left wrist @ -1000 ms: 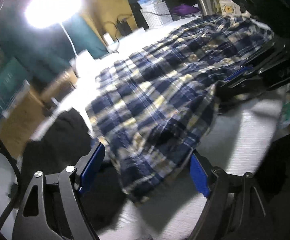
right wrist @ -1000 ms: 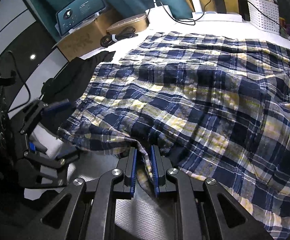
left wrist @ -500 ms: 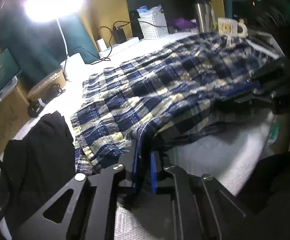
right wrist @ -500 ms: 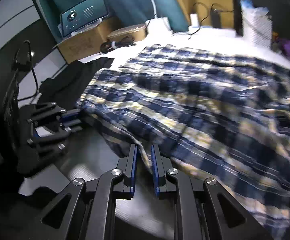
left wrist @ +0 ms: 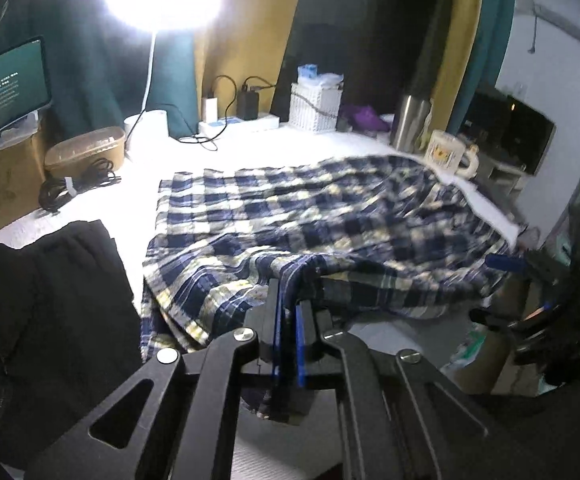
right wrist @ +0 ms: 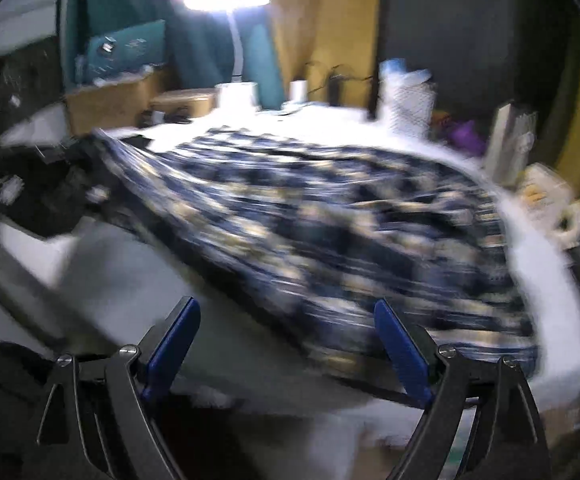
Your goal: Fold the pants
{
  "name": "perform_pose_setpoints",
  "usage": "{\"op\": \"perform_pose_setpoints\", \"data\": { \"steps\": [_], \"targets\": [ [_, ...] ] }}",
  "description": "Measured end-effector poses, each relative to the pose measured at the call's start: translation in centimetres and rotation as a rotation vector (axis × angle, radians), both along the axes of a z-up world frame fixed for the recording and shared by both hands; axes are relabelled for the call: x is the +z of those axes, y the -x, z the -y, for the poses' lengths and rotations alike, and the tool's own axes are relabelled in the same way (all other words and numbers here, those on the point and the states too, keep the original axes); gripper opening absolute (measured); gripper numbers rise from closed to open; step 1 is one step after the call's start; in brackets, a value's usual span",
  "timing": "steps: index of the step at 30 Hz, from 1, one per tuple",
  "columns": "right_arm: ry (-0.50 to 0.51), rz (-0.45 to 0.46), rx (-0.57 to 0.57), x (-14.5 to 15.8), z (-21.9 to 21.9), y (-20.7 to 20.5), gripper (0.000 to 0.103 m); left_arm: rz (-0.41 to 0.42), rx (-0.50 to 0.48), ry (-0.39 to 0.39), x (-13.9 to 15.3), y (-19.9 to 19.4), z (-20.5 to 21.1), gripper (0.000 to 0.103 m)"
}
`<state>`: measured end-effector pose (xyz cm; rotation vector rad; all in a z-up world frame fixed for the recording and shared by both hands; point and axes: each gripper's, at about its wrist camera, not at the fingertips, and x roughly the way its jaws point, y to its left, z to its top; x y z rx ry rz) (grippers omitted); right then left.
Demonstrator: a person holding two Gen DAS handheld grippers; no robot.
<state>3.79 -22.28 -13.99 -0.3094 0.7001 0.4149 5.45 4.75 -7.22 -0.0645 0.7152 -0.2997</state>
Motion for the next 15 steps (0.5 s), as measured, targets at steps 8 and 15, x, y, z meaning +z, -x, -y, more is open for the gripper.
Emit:
{"op": "perform_pose_setpoints", "data": {
  "steps": [8,15],
  "targets": [
    [0.247,0.149,-0.029,-3.1,-0.7,-0.3,0.09,-0.012,0.019,0.086,1.5,-0.2,-1.2,0.004],
    [0.309,0.228,-0.042,-4.1,0.5,-1.0,0.09,-0.01,0.029,0.058,2.2,0.5,-1.5,0.004]
  ]
}}
